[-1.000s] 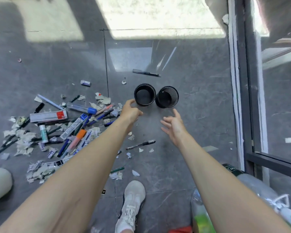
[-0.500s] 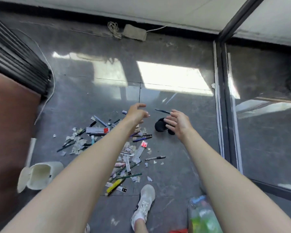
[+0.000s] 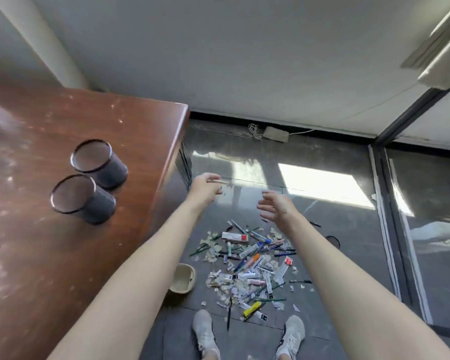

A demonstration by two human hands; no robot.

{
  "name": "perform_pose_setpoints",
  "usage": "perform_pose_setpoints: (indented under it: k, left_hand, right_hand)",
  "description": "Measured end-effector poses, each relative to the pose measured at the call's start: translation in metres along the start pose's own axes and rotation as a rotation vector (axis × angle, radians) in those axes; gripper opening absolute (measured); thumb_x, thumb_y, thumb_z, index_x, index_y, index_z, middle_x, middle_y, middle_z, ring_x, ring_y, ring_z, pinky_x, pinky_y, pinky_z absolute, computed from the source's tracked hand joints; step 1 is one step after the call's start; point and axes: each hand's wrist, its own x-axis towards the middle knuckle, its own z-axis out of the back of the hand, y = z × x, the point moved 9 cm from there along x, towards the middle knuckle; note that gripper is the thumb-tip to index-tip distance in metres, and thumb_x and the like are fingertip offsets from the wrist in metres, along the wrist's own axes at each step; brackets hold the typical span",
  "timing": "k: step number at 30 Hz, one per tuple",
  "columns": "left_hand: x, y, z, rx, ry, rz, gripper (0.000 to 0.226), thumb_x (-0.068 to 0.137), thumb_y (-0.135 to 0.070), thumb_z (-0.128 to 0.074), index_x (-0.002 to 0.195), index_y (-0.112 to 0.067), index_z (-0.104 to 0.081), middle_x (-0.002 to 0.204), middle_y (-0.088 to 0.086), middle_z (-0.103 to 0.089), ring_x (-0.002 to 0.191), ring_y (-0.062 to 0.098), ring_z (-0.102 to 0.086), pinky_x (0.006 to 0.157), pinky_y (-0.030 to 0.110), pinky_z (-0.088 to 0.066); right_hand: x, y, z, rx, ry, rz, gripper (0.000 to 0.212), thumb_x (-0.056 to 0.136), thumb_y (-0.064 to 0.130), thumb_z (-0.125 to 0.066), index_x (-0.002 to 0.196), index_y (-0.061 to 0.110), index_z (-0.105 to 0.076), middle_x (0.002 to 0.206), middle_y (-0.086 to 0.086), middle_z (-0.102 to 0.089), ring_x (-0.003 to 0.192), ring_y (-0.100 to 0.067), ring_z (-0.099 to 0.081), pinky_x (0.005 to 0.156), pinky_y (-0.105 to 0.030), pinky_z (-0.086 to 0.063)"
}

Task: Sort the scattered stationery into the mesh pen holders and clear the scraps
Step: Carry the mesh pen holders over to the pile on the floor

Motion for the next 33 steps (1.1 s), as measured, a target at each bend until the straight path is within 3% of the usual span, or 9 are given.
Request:
perform_pose_setpoints:
  k: [8,11,14,17,20,22,24,29,33]
  left_hand:
    - [-0.074,-0.003,0.176,0.099,-0.229,-0.016,0.031,0.085,0.009,-0.043,0.111,0.003,-0.059,0.085,0.016,-0.061,0.054,0.017,-0.057,0.035,0.012,-0.038]
    - [-0.088,0.019,0.230,0.185,-0.325,0.065,0.037,0.083,0.002,-0.038,0.110,-0.010,-0.059,0.064,0.010,-0.064,0.041,0.016,-0.057,0.043,0.017,-0.043]
    - [-0.097,0.037,0.263,0.288,-0.372,0.139,0.036,0.081,-0.004,-0.039,0.109,-0.018,-0.057,0.054,0.006,-0.062,0.037,0.017,-0.053,0.050,0.021,-0.046]
    - [-0.098,0.059,0.267,0.355,-0.247,0.234,0.034,0.084,-0.012,-0.046,0.117,-0.019,-0.045,0.064,0.006,-0.067,0.047,0.019,-0.063,0.048,0.020,-0.045]
    - [-0.091,0.081,0.262,0.406,-0.187,0.262,0.045,0.086,-0.022,-0.054,0.130,-0.019,-0.043,0.101,0.013,-0.067,0.069,0.025,-0.070,0.067,0.030,-0.056]
    - [-0.089,0.087,0.265,0.472,-0.263,0.244,0.043,0.089,-0.032,-0.055,0.129,-0.017,-0.050,0.119,0.014,-0.061,0.096,0.032,-0.066,0.086,0.035,-0.051]
    - [-0.091,0.087,0.273,0.468,-0.379,0.218,0.035,0.091,-0.038,-0.053,0.117,-0.015,-0.060,0.121,0.016,-0.060,0.108,0.037,-0.057,0.087,0.035,-0.046]
    - [-0.109,0.074,0.309,0.431,-0.633,0.109,0.037,0.093,-0.040,-0.051,0.095,-0.004,-0.056,0.099,0.021,-0.059,0.095,0.040,-0.057,0.072,0.037,-0.040]
    - [-0.115,0.074,0.339,0.483,-0.696,0.077,0.042,0.091,-0.046,-0.053,0.096,-0.004,-0.052,0.097,0.019,-0.055,0.094,0.039,-0.056,0.074,0.038,-0.041]
  right_hand:
    - [-0.066,0.045,-0.160,-0.050,0.157,0.060,0.025,0.094,0.012,-0.048,0.118,0.013,-0.056,0.088,-0.008,-0.059,0.077,-0.019,-0.060,0.064,-0.029,-0.048]
    - [-0.085,0.047,-0.208,-0.074,0.197,0.064,0.021,0.094,0.011,-0.047,0.112,0.015,-0.057,0.096,-0.011,-0.059,0.086,-0.024,-0.060,0.071,-0.032,-0.048]
    - [-0.100,0.054,-0.246,-0.097,0.229,0.071,0.020,0.093,0.010,-0.048,0.109,0.013,-0.057,0.083,-0.007,-0.058,0.074,-0.020,-0.059,0.068,-0.032,-0.047]
    - [-0.112,0.061,-0.277,-0.130,0.276,0.068,0.022,0.093,0.007,-0.049,0.113,0.013,-0.055,0.075,-0.004,-0.055,0.063,-0.017,-0.055,0.056,-0.025,-0.047]
    - [-0.116,0.066,-0.293,-0.243,0.309,0.121,0.034,0.092,0.003,-0.048,0.126,0.010,-0.049,0.075,-0.002,-0.054,0.057,-0.014,-0.050,0.048,-0.021,-0.040]
    - [-0.115,0.069,-0.297,-0.300,0.290,0.151,0.041,0.092,0.006,-0.050,0.132,0.010,-0.044,0.081,-0.002,-0.055,0.061,-0.014,-0.052,0.054,-0.026,-0.042]
    - [-0.109,0.072,-0.301,-0.334,0.264,0.168,0.049,0.091,0.008,-0.051,0.138,0.014,-0.038,0.093,-0.005,-0.056,0.067,-0.016,-0.055,0.058,-0.029,-0.044]
    - [-0.107,0.085,-0.332,-0.664,0.214,0.350,0.075,0.080,0.011,-0.050,0.146,0.034,-0.022,0.114,-0.010,-0.043,0.093,-0.029,-0.054,0.081,-0.037,-0.048]
    - [-0.122,0.081,-0.380,-1.237,0.154,0.576,0.073,0.085,0.006,-0.043,0.146,0.037,-0.018,0.153,-0.018,0.000,0.132,-0.037,-0.029,0.098,-0.045,-0.041]
